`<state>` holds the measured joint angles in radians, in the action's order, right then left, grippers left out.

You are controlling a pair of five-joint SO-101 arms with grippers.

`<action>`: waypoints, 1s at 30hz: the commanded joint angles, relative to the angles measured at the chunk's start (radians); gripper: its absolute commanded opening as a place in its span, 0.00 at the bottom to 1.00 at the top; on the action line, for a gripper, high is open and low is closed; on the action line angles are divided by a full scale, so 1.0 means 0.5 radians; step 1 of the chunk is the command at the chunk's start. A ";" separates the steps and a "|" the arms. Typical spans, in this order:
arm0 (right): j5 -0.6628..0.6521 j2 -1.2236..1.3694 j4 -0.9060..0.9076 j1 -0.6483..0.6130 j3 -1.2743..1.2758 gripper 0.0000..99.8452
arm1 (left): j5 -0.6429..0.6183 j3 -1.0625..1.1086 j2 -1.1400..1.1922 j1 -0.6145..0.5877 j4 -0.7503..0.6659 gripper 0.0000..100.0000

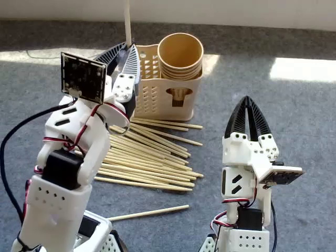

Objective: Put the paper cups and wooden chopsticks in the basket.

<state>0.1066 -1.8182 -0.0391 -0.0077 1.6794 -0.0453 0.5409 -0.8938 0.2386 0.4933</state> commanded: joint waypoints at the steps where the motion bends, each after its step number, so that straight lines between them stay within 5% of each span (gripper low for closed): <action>1: -0.006 -0.029 0.005 0.020 0.180 0.01 | -0.021 0.161 -0.035 -0.054 -0.479 0.00; 12: -0.006 -0.029 0.005 0.014 0.180 0.01 | -0.012 0.671 -0.017 -0.054 -1.034 0.00; 23: -0.006 -0.032 0.005 0.020 0.180 0.01 | -0.025 0.677 0.305 -0.133 -1.037 0.01; 30: -0.009 -0.032 0.005 0.020 0.180 0.01 | -0.025 0.640 0.299 -0.140 -0.795 0.13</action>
<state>0.1066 -1.8182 -0.0391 -0.0077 1.6794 -0.0453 0.8907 -0.7388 0.1834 0.0222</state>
